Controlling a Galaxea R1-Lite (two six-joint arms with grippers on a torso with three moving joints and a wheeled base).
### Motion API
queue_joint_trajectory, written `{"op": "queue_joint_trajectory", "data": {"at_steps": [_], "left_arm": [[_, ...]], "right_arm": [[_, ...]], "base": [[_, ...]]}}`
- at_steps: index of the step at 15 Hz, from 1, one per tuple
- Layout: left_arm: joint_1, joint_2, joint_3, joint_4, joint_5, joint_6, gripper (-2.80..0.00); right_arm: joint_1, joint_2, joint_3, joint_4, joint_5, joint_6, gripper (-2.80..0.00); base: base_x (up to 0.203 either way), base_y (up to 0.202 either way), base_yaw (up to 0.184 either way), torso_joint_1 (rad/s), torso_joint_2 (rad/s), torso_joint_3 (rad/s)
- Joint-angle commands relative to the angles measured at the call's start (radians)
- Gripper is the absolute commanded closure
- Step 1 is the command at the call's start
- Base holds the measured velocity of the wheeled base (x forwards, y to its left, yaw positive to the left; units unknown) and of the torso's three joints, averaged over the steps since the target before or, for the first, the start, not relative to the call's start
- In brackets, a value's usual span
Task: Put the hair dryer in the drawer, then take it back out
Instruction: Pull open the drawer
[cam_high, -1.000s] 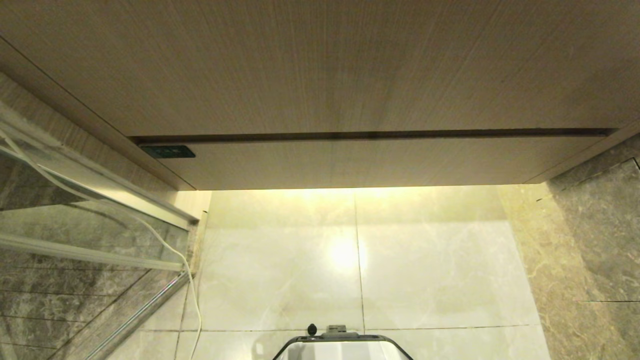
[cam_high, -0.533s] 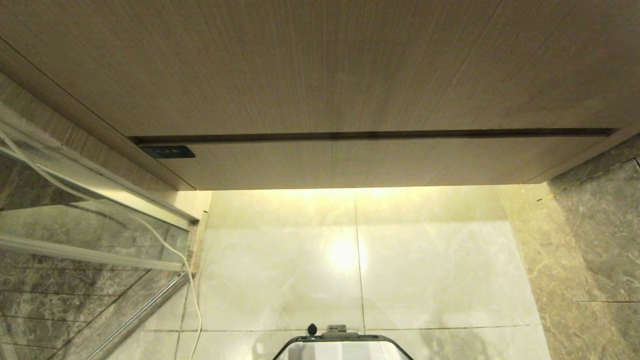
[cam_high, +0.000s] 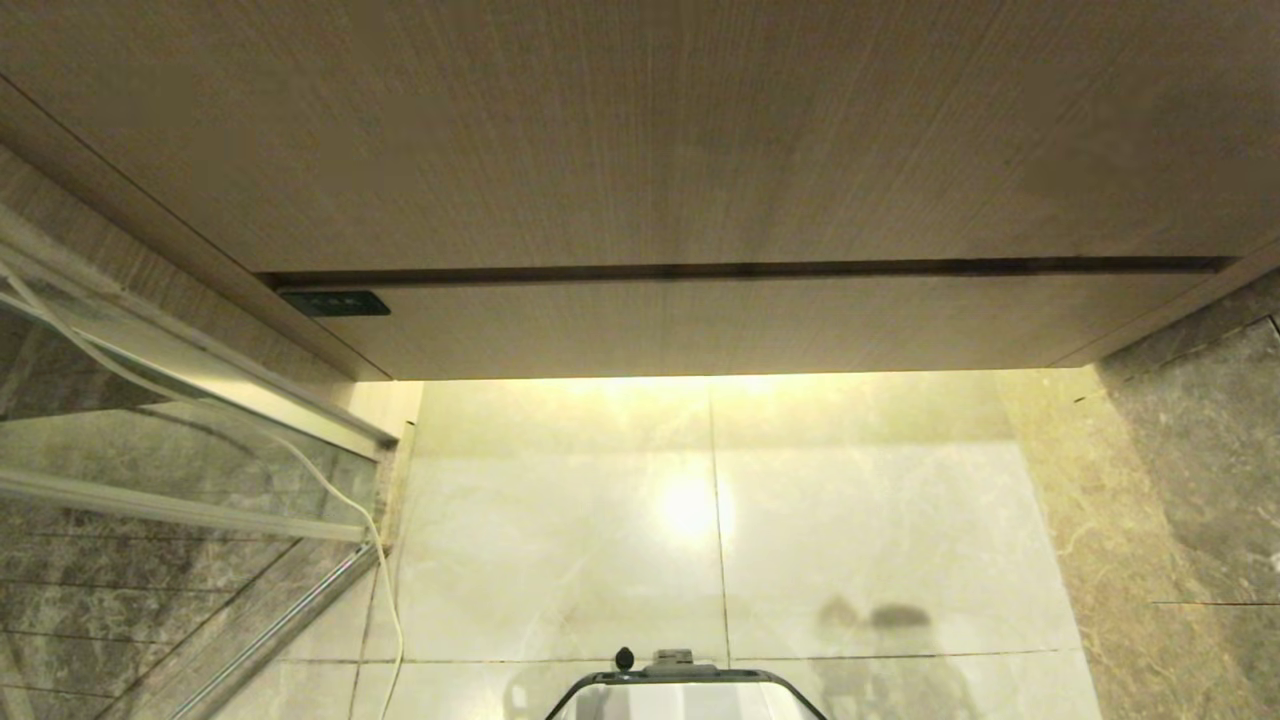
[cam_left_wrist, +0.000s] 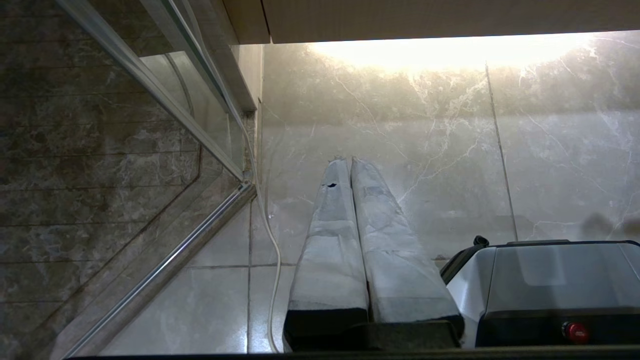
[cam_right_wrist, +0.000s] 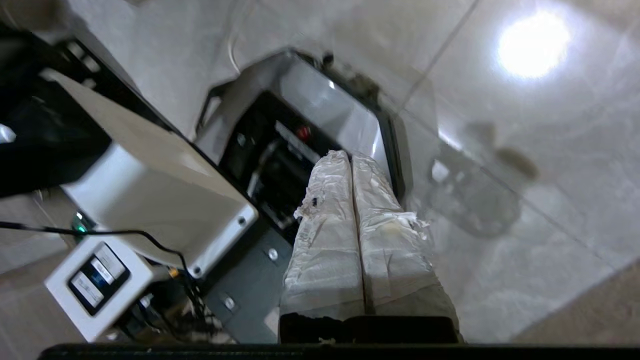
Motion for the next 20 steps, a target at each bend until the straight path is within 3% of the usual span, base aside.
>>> {"op": "queue_joint_trajectory", "data": {"at_steps": [1,3,6,10,11,14,18,20], "left_arm": [[0.000,0.000,0.000,0.000,0.000,0.000,0.00],[0.000,0.000,0.002,0.000,-0.001,0.000,0.00],[0.000,0.000,0.002,0.000,0.000,0.000,0.00],[0.000,0.000,0.002,0.000,0.000,0.000,0.00],[0.000,0.000,0.002,0.000,0.000,0.000,0.00],[0.000,0.000,0.002,0.000,0.000,0.000,0.00],[0.000,0.000,0.002,0.000,0.000,0.000,0.00],[0.000,0.000,0.002,0.000,0.000,0.000,0.00]], "right_arm": [[0.042,-0.001,0.123,-0.015,-0.019,-0.015,0.00],[0.048,0.016,0.209,-0.105,-0.023,-0.040,0.00],[0.076,0.095,0.334,-0.376,-0.022,-0.052,0.00],[0.095,0.200,0.319,-0.436,-0.015,-0.100,0.00],[0.094,0.206,0.319,-0.437,-0.015,-0.114,-2.80],[0.094,0.247,0.312,-0.471,-0.019,-0.208,-2.80],[0.095,0.297,0.344,-0.649,-0.045,-0.309,-2.80],[0.096,0.313,0.382,-0.751,-0.105,-0.511,-2.80]], "base": [[0.000,0.000,0.000,0.000,0.00,0.000],[0.000,0.000,0.000,0.000,0.00,0.000],[0.000,0.000,0.000,0.000,0.00,0.000],[0.000,0.000,0.000,0.000,0.00,0.000],[0.000,0.000,0.000,0.000,0.00,0.000],[0.000,0.000,0.000,0.000,0.00,0.000],[0.000,0.000,0.000,0.000,0.00,0.000],[0.000,0.000,0.000,0.000,0.00,0.000]]}}
